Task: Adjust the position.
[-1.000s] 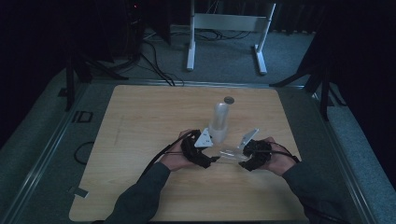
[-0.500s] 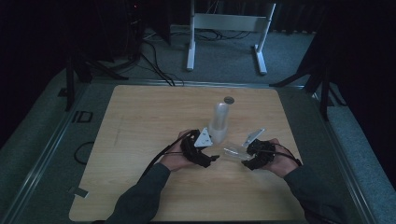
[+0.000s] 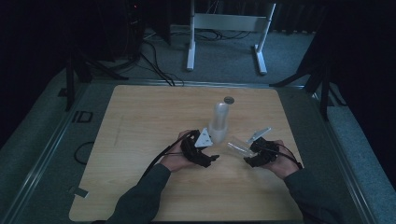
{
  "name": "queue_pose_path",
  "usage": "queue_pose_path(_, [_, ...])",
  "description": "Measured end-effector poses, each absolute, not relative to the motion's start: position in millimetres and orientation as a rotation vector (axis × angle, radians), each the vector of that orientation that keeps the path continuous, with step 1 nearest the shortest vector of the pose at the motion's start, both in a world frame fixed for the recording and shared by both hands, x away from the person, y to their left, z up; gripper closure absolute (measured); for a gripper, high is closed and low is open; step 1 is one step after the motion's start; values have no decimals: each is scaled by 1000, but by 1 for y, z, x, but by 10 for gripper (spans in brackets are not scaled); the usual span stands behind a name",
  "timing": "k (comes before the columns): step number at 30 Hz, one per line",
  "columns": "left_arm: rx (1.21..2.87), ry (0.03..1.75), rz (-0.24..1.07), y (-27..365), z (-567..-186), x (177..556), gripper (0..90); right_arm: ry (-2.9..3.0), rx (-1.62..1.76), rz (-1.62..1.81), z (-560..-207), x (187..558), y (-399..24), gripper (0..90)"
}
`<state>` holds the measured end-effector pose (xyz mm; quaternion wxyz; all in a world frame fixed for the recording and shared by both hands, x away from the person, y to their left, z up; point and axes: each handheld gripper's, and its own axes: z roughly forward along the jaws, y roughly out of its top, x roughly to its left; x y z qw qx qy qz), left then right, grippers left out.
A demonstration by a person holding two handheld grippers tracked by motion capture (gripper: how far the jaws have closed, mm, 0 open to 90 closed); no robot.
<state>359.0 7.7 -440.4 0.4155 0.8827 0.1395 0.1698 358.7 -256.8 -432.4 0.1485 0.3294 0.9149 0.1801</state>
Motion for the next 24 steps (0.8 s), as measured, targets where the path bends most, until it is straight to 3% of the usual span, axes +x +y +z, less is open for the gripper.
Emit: queue_pose_path(24, [2211, 368, 433, 8, -442, 359, 223, 2406, 1234, 583, -442, 364, -269, 424])
